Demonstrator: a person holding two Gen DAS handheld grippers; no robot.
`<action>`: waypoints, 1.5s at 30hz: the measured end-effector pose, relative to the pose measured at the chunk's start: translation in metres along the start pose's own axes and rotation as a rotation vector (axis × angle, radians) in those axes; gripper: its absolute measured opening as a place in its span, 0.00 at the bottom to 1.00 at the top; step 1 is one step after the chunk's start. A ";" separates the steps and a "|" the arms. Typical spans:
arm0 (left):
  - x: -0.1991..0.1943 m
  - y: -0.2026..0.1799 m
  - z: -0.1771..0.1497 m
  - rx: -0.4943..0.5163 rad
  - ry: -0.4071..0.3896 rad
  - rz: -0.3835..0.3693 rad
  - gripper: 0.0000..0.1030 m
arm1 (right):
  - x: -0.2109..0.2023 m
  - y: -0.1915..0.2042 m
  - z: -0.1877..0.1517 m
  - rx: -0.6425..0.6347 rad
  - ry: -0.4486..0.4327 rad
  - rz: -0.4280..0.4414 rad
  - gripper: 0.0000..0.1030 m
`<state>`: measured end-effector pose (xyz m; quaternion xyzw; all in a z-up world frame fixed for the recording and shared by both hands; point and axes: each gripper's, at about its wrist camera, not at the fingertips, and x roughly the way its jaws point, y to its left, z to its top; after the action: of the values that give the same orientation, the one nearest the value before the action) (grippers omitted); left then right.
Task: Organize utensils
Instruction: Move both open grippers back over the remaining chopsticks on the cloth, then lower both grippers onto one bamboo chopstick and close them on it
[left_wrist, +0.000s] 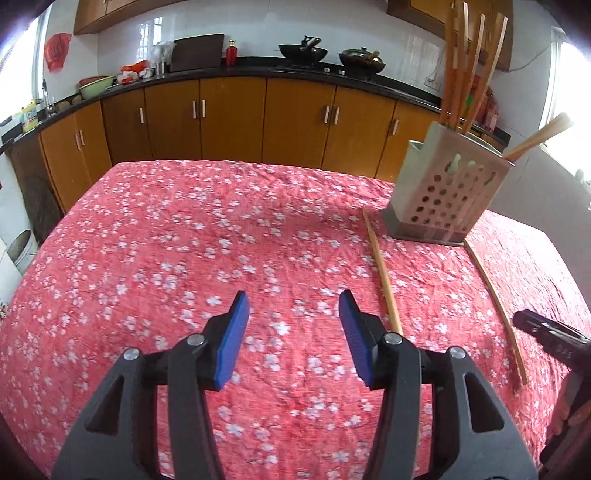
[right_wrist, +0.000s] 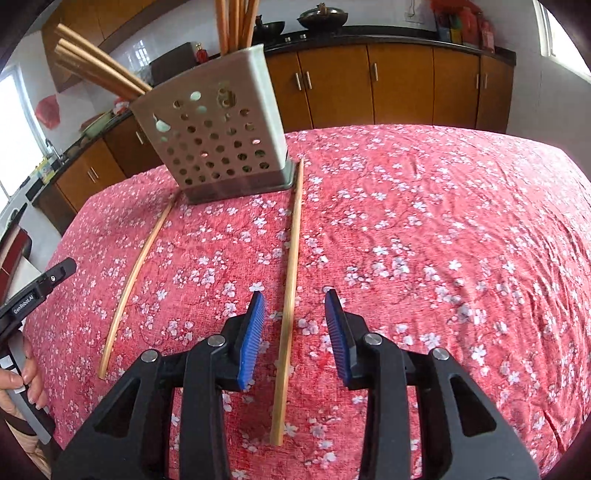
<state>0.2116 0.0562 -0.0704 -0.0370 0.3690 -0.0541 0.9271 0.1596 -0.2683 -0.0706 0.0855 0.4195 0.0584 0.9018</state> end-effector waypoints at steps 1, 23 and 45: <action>-0.001 -0.007 0.001 0.005 0.001 -0.008 0.51 | 0.004 0.000 -0.003 -0.013 0.010 -0.009 0.26; 0.048 -0.079 -0.008 0.144 0.152 0.020 0.08 | 0.001 -0.052 -0.003 0.054 -0.017 -0.144 0.07; 0.059 -0.032 0.004 0.017 0.131 -0.002 0.11 | 0.017 -0.048 0.006 0.017 -0.022 -0.190 0.08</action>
<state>0.2548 0.0172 -0.1038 -0.0259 0.4284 -0.0604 0.9012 0.1766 -0.3129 -0.0893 0.0535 0.4162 -0.0320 0.9071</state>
